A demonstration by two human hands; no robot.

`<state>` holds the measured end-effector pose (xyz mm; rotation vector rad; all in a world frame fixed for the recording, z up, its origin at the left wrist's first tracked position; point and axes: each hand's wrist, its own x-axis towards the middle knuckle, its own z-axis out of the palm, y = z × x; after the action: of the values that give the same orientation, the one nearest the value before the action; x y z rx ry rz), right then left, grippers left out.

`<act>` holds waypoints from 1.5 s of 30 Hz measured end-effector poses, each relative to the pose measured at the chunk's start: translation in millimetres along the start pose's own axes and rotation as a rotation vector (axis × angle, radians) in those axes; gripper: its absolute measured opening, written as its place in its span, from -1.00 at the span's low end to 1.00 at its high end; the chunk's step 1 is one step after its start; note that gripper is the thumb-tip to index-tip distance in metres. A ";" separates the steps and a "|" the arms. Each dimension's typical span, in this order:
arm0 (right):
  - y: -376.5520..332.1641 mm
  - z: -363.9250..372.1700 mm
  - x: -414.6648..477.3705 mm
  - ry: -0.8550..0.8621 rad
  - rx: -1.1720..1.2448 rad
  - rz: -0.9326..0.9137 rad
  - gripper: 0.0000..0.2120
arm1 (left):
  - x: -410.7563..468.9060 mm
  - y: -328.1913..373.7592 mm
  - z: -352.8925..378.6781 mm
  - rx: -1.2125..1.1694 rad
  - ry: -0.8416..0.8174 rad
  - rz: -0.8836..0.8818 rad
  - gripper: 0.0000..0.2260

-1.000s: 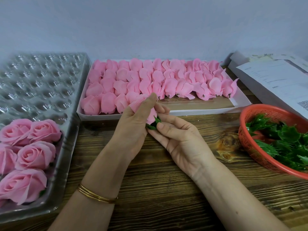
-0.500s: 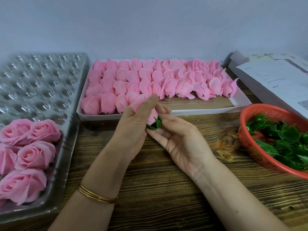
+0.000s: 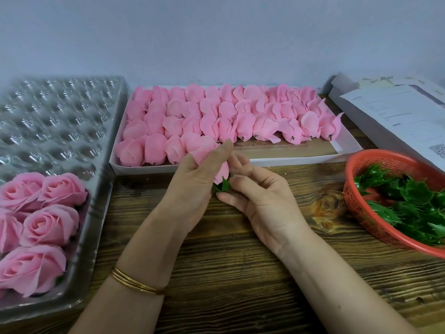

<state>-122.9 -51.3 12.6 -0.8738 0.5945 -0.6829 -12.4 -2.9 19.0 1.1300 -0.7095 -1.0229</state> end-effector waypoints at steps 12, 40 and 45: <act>3.7 -1.3 -1.6 -0.006 -0.094 -0.114 -0.80 | 2.6 -1.6 -0.6 0.008 0.001 0.011 -0.69; -1.2 -2.1 -2.2 -0.026 0.063 0.057 -0.67 | 2.0 -0.5 -1.3 -0.035 0.039 0.002 -0.70; -1.0 -0.1 -1.9 -0.012 0.099 0.032 -0.62 | 1.7 -0.3 -0.6 -0.031 0.036 0.017 -0.71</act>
<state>-124.5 -50.4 13.8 -0.7739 0.5582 -0.6720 -11.2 -4.3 18.5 1.1109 -0.6710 -0.9933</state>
